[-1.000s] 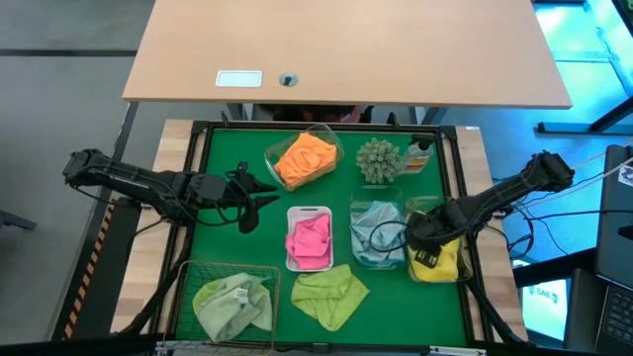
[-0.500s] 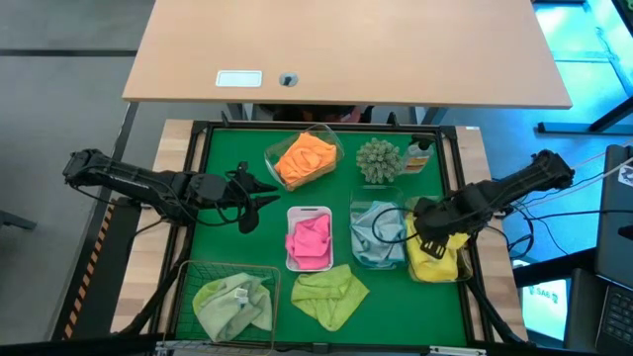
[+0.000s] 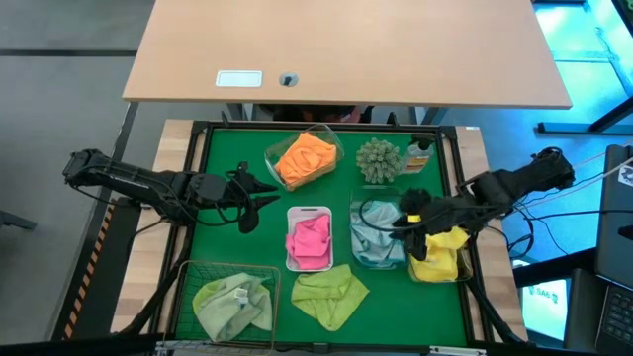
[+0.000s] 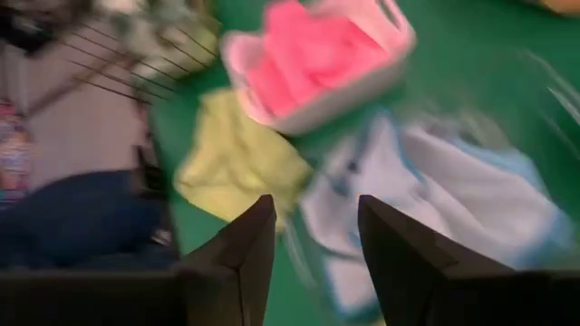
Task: Sort microfiber towel by color & place in baskets
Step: Put the green microfiber towel into the gold wire basket
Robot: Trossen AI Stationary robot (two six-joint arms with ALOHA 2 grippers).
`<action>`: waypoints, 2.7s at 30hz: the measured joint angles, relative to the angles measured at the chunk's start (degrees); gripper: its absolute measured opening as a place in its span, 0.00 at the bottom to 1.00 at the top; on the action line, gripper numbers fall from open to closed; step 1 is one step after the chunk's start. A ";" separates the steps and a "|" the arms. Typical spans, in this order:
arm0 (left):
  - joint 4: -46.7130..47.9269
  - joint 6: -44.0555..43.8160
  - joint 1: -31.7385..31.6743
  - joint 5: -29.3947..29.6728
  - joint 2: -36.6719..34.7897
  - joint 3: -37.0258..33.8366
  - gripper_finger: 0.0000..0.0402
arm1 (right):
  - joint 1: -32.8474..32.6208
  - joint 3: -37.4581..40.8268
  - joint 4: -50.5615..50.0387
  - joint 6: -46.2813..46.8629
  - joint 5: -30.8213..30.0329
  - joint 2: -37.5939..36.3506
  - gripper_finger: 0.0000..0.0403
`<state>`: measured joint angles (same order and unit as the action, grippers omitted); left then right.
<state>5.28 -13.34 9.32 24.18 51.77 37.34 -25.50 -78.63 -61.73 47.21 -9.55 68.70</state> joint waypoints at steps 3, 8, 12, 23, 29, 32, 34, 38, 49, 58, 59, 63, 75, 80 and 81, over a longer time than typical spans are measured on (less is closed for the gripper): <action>0.00 0.00 0.02 0.00 0.00 0.00 0.26 | 0.00 0.00 5.93 -2.97 0.07 1.04 0.39; 0.00 0.00 0.00 0.00 0.00 0.00 0.26 | -0.02 0.00 12.36 -5.93 0.07 4.42 0.39; 0.01 0.00 0.01 0.00 0.02 0.00 0.26 | -0.04 0.00 16.93 -6.30 0.33 8.70 0.39; 0.06 0.00 0.02 -0.02 0.02 0.02 0.26 | -1.82 0.02 26.81 -13.17 10.17 23.81 0.39; 0.24 0.02 0.02 -0.02 0.02 0.04 0.26 | -3.52 0.02 28.85 -14.72 10.06 30.69 0.39; 0.26 0.02 0.01 -0.02 0.02 0.04 0.26 | -3.89 0.02 28.82 -16.08 10.06 33.43 0.39; 0.26 0.02 0.02 -0.02 0.02 0.04 0.26 | -4.32 0.03 28.95 -18.12 10.14 35.18 0.39; 0.26 0.02 0.02 -0.03 0.02 0.04 0.26 | -4.90 0.04 29.66 -22.00 10.02 38.28 0.39; 0.26 0.02 0.02 -0.04 0.02 0.04 0.26 | -4.90 0.04 32.69 -26.72 5.15 43.19 0.39; 0.25 0.02 0.02 -0.04 0.02 0.04 0.26 | -4.90 -0.17 36.01 -30.14 4.29 46.80 0.39; 0.25 0.02 0.02 -0.04 0.02 0.04 0.26 | -4.92 -0.20 36.15 -30.30 4.05 47.09 0.39; 0.24 0.00 0.02 -0.04 0.02 0.04 0.26 | -4.93 -0.20 36.02 -30.34 4.11 47.20 0.39; 0.24 0.01 0.02 -0.04 0.02 0.04 0.26 | -4.90 -5.93 27.10 -29.16 5.24 47.35 0.39; 0.24 0.00 0.02 -0.04 0.02 0.04 0.26 | -5.36 -10.87 24.37 -29.30 5.01 47.35 0.39; 0.24 0.02 0.02 -0.04 0.02 0.04 0.26 | -5.66 -11.57 24.41 -29.44 4.91 47.35 0.39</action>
<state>5.52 -13.32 9.34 24.14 51.79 37.39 -31.16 -90.20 -37.32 17.76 -4.64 116.05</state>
